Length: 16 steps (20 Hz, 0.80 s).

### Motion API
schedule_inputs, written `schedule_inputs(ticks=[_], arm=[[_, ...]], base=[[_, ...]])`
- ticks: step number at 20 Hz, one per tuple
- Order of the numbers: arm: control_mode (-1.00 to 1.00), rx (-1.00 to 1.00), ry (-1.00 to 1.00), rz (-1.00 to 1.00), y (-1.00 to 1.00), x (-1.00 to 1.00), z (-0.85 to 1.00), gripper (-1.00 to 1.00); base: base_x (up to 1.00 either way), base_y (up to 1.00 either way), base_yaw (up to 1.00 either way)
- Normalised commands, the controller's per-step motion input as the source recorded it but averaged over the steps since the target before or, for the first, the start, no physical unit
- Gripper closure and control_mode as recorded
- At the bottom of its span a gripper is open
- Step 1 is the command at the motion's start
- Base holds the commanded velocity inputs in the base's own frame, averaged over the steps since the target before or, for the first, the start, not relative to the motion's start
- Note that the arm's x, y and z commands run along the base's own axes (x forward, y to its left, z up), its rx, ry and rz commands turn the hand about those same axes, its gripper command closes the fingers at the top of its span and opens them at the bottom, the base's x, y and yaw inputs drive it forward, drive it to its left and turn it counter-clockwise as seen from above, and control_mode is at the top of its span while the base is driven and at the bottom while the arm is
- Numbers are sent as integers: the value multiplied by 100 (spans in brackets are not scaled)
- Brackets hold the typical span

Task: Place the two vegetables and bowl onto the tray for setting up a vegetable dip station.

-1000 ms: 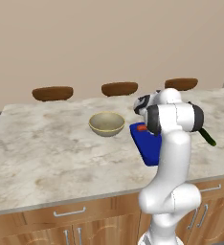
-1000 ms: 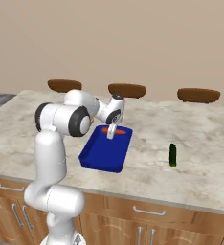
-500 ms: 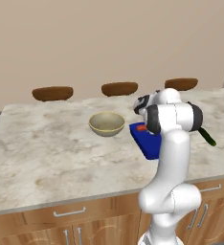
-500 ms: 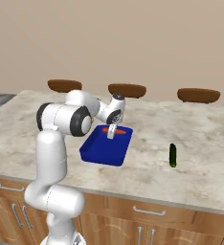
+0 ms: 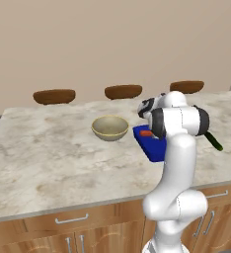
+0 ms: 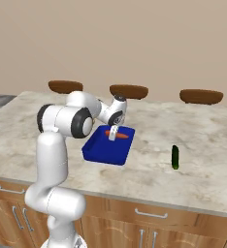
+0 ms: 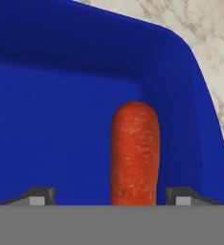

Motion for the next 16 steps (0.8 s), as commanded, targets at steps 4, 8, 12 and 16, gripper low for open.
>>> schedule_inputs(ticks=[4,8,12,16], arm=[[-100,0,0,0,-8,-10,12,-100],[-100,0,0,0,-16,-27,20,-100],[-100,0,0,0,-25,-39,28,-100],[-100,0,0,-3,-24,-47,30,-100]], base=[[0,0,0],[0,0,0],[0,0,0],[0,0,0]])
